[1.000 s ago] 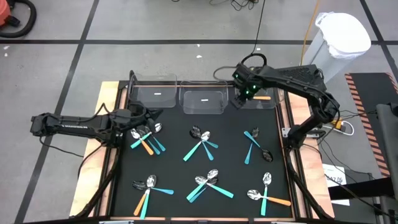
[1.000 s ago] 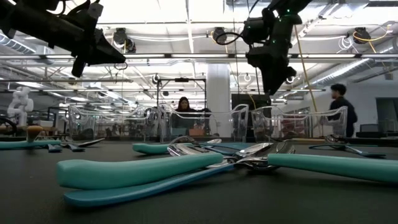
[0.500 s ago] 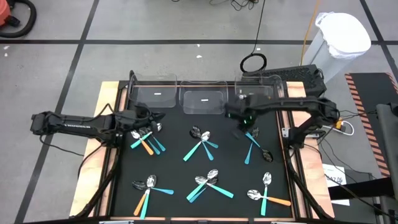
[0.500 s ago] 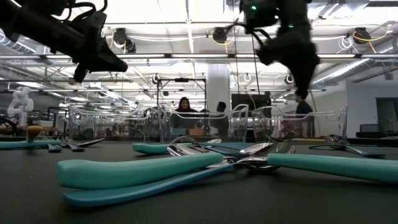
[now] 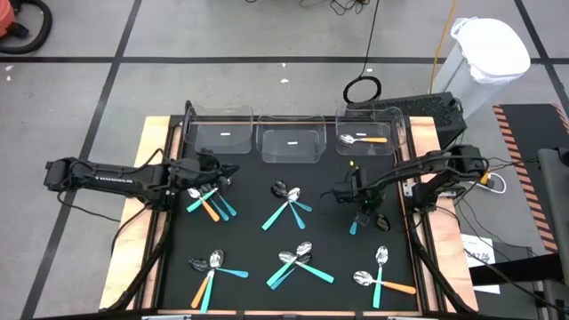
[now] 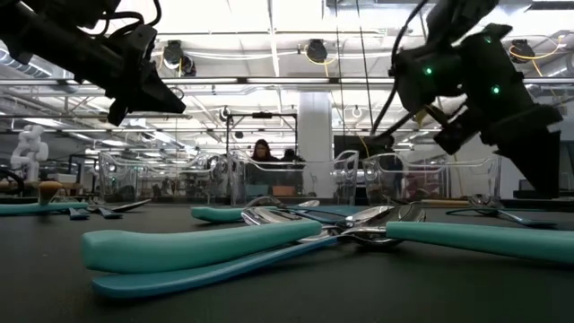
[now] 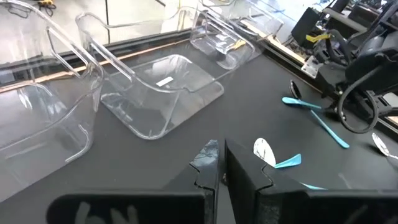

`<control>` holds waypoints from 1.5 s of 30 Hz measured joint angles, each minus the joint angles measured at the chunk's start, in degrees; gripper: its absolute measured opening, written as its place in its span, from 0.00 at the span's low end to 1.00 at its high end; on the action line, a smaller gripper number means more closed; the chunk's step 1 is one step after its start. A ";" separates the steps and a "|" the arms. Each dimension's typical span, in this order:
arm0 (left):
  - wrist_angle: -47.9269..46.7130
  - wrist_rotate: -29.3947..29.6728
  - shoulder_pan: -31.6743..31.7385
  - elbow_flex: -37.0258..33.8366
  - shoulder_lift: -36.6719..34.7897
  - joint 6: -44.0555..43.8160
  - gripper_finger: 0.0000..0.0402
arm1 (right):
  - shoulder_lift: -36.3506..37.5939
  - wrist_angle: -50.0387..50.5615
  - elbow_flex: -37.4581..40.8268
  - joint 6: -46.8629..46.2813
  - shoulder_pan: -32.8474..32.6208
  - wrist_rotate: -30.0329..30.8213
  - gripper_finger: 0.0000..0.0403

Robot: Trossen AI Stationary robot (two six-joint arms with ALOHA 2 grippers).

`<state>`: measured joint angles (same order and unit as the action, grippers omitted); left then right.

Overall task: Sort silverware by color (type)
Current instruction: Put the blue spoon into the middle transparent bin

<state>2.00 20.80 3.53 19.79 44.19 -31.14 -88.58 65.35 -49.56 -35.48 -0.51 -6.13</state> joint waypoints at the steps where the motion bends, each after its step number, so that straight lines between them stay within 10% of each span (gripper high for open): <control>1: 0.05 0.00 -0.02 0.00 -0.01 0.00 0.07 | 0.00 -1.58 0.67 -0.22 -0.05 -0.08 0.36; 12: 0.04 0.00 0.00 0.00 -0.01 0.00 0.07 | 0.18 -8.74 5.75 -2.42 0.50 1.27 0.33; 19: 0.07 0.01 0.00 0.00 -0.01 0.00 0.07 | -0.10 -8.49 4.11 -1.92 0.41 0.89 0.08; 29: 0.66 -0.69 0.71 0.00 -0.01 -0.02 0.07 | -0.09 -2.68 -14.61 5.25 0.92 11.19 0.03; 45: 3.27 -3.31 0.85 0.00 -0.03 -5.88 0.07 | -15.56 -23.64 -42.17 45.60 12.27 27.26 0.02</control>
<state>5.27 17.49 4.38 19.79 44.16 -37.01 -104.13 41.71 -91.73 10.11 11.76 21.12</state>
